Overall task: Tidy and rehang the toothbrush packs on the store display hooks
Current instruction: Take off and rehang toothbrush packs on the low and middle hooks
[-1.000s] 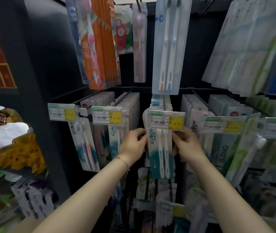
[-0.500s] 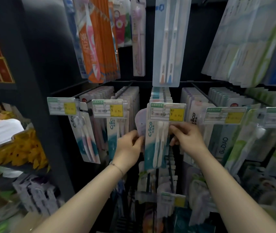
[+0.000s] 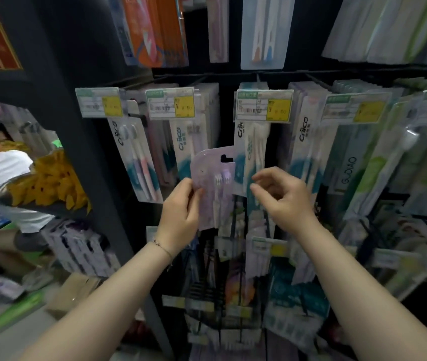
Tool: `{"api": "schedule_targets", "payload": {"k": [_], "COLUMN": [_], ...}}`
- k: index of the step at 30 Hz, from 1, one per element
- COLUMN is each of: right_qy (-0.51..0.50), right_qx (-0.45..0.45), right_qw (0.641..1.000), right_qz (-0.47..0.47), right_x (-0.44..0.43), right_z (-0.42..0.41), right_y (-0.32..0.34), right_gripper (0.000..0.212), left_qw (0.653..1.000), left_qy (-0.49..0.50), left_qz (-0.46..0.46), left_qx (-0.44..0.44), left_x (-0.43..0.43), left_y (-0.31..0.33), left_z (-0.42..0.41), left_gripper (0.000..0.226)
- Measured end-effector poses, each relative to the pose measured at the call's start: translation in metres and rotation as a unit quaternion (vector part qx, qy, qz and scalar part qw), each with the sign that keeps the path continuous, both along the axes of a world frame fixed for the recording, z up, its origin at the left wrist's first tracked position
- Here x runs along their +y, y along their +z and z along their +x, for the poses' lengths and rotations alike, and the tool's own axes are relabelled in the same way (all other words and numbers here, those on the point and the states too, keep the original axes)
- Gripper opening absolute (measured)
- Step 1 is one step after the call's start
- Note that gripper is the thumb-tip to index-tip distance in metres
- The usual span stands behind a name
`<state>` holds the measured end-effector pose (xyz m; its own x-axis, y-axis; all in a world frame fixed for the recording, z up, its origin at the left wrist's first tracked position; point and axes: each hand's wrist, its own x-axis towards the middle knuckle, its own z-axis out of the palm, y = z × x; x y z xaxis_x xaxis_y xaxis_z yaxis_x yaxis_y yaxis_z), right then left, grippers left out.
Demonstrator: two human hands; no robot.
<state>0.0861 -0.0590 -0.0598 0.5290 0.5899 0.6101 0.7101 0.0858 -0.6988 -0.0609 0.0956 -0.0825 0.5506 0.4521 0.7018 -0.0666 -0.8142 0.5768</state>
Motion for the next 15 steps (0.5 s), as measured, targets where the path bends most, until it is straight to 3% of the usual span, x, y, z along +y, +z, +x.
{"api": "schedule_targets", "payload": {"k": [5, 15], "right_qy": [0.100, 0.126], "right_qx": [0.049, 0.157], "right_qw": [0.993, 0.979], "right_qz": [-0.048, 0.025], "right_x": [-0.006, -0.045], "right_z": [-0.029, -0.044], "right_y": [-0.019, -0.043], "right_gripper": [0.033, 0.019], "left_qw": [0.999, 0.987], "left_qy": [-0.049, -0.155], "left_qz": [0.014, -0.007], "left_qx": [-0.016, -0.028], "left_x": [-0.016, -0.067], "left_y": [-0.009, -0.017], "left_z": [-0.017, -0.013], "left_gripper": [0.016, 0.009]}}
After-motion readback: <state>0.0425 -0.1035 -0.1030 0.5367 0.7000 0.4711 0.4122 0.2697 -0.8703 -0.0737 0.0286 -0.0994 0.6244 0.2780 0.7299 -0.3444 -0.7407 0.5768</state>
